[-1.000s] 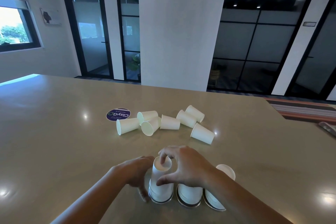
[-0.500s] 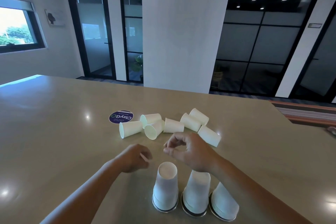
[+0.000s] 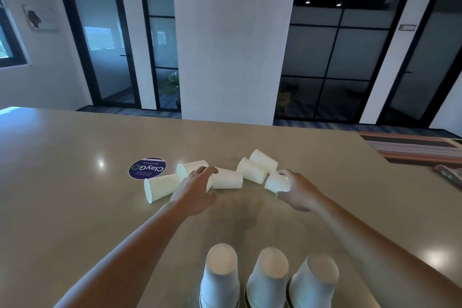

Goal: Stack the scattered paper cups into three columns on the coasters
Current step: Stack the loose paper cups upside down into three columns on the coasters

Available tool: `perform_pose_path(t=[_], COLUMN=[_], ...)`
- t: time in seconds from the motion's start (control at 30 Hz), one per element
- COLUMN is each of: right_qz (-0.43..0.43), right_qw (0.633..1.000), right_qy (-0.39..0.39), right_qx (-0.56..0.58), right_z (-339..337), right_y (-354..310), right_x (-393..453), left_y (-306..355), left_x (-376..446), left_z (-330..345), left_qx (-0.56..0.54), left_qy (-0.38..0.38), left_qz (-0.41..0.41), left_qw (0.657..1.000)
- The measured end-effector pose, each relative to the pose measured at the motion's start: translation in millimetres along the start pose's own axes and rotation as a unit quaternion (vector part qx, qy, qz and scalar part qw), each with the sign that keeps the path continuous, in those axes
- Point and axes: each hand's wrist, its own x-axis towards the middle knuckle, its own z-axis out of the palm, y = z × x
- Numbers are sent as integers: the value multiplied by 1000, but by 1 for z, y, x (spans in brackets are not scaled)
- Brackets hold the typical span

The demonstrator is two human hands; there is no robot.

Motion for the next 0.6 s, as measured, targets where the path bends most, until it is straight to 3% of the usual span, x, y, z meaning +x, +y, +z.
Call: perform_pose_path(t=[0.1, 0.2, 0.3, 0.43, 0.6], right_qz=[-4, -3, -22, -31, -1], right_qw=[993, 991, 990, 987, 996], right_qy=[-33, -63, -9, 88, 75], right_qx=[-109, -118, -139, -127, -51], right_z=[6, 13, 22, 28, 29], right_y=[11, 19, 21, 16, 7], right_x=[4, 7, 12, 11, 11], left_y=[6, 10, 9, 0, -4], left_x=[27, 48, 66, 78, 71], left_z=[9, 17, 22, 32, 37], left_qx=[89, 153, 213, 240, 236], left_qy=[-24, -67, -120, -131, -113], left_qz=[33, 34, 29, 30, 40], left_qw=[995, 985, 969, 961, 964])
